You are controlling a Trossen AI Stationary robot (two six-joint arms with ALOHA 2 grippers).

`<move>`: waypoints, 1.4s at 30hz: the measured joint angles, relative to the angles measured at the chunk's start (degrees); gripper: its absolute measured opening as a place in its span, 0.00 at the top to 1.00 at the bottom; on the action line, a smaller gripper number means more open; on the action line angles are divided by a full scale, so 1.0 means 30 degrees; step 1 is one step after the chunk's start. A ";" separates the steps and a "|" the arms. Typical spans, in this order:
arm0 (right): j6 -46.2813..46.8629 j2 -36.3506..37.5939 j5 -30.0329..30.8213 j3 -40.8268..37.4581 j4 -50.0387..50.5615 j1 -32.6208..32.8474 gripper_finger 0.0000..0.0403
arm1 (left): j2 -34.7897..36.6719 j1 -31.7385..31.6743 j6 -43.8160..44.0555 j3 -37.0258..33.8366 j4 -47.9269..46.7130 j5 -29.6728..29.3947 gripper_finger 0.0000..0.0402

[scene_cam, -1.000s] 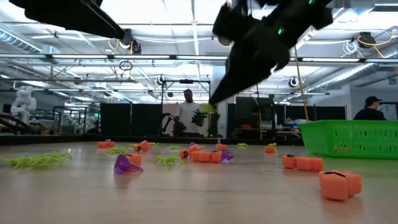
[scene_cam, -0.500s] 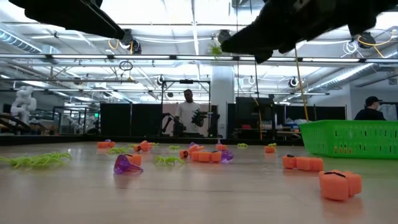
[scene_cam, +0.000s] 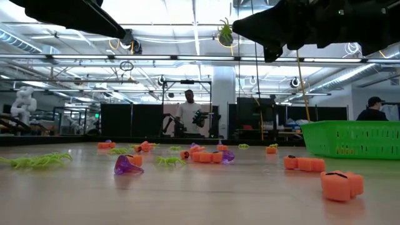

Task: Sort Halloween decoration
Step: Put the green spider toy into the yellow bin

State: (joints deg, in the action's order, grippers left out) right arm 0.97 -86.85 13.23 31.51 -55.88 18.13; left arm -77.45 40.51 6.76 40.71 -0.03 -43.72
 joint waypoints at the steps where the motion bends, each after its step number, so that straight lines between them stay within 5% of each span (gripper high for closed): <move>1: 0.0003 0.0000 0.0000 0.0000 -0.0015 0.0000 1.00 | 0.0000 0.0000 0.0016 0.0000 0.0009 0.0000 0.71; 17: -0.3119 0.0000 -0.0515 0.0000 -0.0007 -0.0003 1.00 | 0.0000 0.0000 0.0146 0.0000 0.0022 0.0000 0.71; 42: -1.7144 0.0000 -0.1373 0.0000 -0.0001 -0.0007 1.00 | 0.0000 0.0000 0.0127 0.0000 0.0386 0.0000 0.71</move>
State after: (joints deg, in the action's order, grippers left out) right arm -50.47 -86.85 9.11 31.51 -55.88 18.11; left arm -77.45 40.51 7.15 40.71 1.13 -43.72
